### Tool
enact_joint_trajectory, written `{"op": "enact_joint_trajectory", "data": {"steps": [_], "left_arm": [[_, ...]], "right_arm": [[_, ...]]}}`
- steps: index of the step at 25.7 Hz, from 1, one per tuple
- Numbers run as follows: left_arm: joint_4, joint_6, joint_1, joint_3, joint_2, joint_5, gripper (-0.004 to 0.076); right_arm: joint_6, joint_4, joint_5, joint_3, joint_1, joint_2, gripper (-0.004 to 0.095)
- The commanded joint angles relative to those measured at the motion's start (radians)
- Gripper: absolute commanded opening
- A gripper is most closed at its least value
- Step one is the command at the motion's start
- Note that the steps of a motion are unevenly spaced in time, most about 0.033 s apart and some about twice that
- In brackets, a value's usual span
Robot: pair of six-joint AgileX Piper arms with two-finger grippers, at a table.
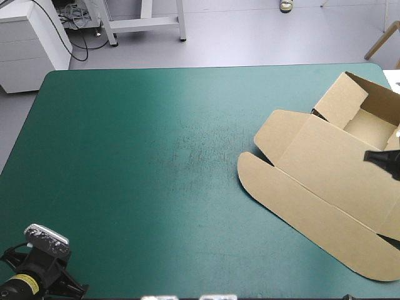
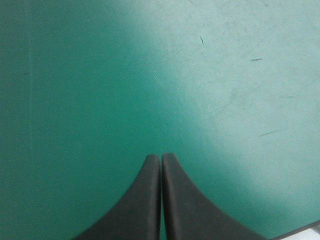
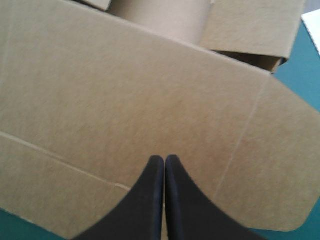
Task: Fold the box
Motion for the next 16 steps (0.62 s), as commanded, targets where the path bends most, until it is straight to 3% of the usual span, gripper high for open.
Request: {"op": "enact_joint_trajectory", "data": {"steps": [1, 6, 16], "left_arm": [[0.010, -0.002, -0.004, -0.025, 0.013, -0.044, -0.0010], [0.010, -0.002, -0.004, -0.025, 0.013, -0.044, -0.0010], [0.010, -0.002, -0.004, -0.025, 0.013, -0.044, -0.0010]], "right_arm": [[-0.038, 0.011, -0.070, 0.118, 0.114, -0.167, -0.0014], [-0.056, 0.011, -0.112, 0.305, 0.241, -0.365, -0.0014], [-0.168, 0.051, -0.171, 0.584, 0.256, -0.609, -0.0014]]}}
